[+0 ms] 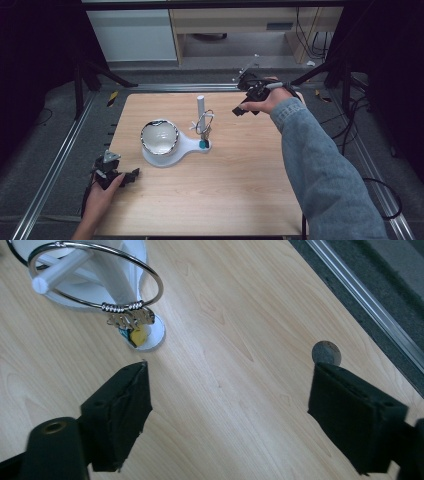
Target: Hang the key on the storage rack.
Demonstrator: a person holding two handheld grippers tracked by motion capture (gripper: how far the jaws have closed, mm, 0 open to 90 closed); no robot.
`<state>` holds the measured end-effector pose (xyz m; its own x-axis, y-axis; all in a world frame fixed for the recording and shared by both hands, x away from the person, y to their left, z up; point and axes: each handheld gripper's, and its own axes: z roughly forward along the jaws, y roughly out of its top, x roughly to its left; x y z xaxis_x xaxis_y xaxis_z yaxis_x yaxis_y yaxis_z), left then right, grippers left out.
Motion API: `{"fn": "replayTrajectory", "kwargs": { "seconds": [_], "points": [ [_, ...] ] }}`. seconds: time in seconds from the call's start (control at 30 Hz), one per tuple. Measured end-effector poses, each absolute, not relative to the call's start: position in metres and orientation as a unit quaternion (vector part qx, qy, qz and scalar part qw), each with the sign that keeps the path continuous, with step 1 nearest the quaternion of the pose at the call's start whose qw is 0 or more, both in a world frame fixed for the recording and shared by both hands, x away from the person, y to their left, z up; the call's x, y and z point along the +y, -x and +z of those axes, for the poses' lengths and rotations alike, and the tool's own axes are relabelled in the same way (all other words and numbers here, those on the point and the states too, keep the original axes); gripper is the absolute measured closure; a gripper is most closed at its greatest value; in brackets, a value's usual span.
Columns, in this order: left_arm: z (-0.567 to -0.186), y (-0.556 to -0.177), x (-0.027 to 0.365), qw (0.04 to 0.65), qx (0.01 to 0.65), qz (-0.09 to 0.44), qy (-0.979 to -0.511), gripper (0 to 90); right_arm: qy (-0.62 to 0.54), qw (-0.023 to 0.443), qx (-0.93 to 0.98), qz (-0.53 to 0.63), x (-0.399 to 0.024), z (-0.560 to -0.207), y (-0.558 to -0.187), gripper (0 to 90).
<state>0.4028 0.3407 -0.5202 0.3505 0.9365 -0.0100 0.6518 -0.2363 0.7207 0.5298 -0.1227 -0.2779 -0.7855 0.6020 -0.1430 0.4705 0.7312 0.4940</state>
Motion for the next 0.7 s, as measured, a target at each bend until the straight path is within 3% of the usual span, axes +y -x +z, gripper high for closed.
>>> {"fn": "replayTrajectory", "kwargs": {
  "seconds": [0.33,0.7],
  "points": [
    [-0.520,-0.403,0.341,0.324,0.526,0.219,-0.755,0.0,-0.302,0.156,0.913,0.225,-0.144,-0.289,-0.522,6.8],
    [-0.520,-0.403,0.341,0.324,0.526,0.219,-0.755,0.0,-0.324,0.179,0.901,0.225,-0.167,-0.310,-0.513,10.7]
  ]
}}
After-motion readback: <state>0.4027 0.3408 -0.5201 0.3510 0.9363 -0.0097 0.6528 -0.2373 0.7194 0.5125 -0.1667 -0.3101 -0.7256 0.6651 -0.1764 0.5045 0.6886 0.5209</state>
